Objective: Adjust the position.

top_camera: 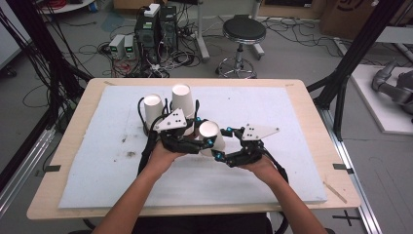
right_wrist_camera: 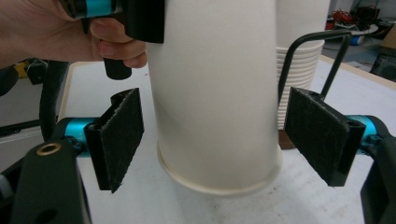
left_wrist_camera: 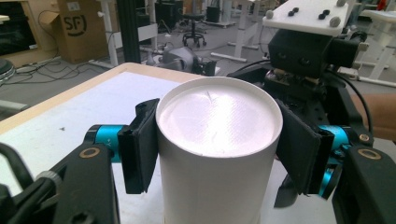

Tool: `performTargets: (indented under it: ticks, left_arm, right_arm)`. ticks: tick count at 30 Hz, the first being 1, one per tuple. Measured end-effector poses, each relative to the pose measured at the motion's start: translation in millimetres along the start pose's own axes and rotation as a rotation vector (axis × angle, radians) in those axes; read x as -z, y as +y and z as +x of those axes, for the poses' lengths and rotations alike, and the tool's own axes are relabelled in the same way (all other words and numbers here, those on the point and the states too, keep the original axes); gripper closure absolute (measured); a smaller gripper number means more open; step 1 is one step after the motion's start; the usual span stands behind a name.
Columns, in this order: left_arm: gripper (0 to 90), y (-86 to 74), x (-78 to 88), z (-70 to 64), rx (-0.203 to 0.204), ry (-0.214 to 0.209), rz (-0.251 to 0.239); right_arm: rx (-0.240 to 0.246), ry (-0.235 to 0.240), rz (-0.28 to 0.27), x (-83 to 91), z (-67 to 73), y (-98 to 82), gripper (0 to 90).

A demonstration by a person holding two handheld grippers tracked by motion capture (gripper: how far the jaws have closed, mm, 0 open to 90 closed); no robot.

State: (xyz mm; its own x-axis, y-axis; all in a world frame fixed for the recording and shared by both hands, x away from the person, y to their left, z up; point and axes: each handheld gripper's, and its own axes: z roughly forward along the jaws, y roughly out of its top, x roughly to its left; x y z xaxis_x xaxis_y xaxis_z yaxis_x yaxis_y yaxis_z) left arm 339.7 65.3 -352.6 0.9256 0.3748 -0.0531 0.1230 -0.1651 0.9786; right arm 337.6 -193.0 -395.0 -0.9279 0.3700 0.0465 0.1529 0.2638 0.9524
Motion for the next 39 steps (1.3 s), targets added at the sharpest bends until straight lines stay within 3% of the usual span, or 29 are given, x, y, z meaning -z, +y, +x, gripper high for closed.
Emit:
performTargets:
  ticks: [12,13,21,23,24,25,30,33,35,39]
  left_arm:
    - [36.0,1.5,-3.5,-4.5,0.014,-0.051,-0.023]
    - [36.0,1.5,-3.6,-4.8,0.017,-0.051,-0.026]
    - [34.3,-0.6,-4.0,-3.8,0.043,-0.057,-0.004]
    - [33.6,-0.8,-4.1,-4.1,0.024,-0.051,0.013]
    - [29.2,-0.3,-4.3,-4.8,0.012,-0.030,0.027]
    - [17.8,1.3,-3.9,-3.9,0.010,-0.028,0.041]
    - [18.0,5.7,-2.4,-1.7,-0.019,-0.043,0.062]
    - [18.1,8.4,-3.5,-2.0,-0.040,-0.071,0.079]
    - [18.2,7.3,-6.9,-2.6,-0.058,-0.102,0.117]
    - [21.6,5.0,-9.8,-2.0,-0.061,-0.130,0.145]
  right_arm:
    - [0.017,0.009,0.007,-5.1,1.2,-1.1,20.7]
    - [0.023,0.014,0.010,-4.4,1.6,-0.8,26.2]
    - [0.084,0.024,0.050,-0.7,0.4,-0.3,36.6]
    - [0.087,0.027,0.055,-0.8,0.4,-0.5,37.0]
    - [0.088,0.031,0.057,-0.5,0.1,-0.5,37.2]
    - [0.095,0.038,0.056,0.2,0.2,-0.3,37.9]
    - [0.111,0.046,0.079,0.0,0.6,-1.0,38.1]
    - [0.113,0.065,0.098,-0.9,0.5,-1.6,38.1]
    - [0.113,0.078,0.113,-1.2,-0.1,-1.7,38.0]
    - [0.113,0.098,0.123,-0.8,0.1,-1.5,37.9]
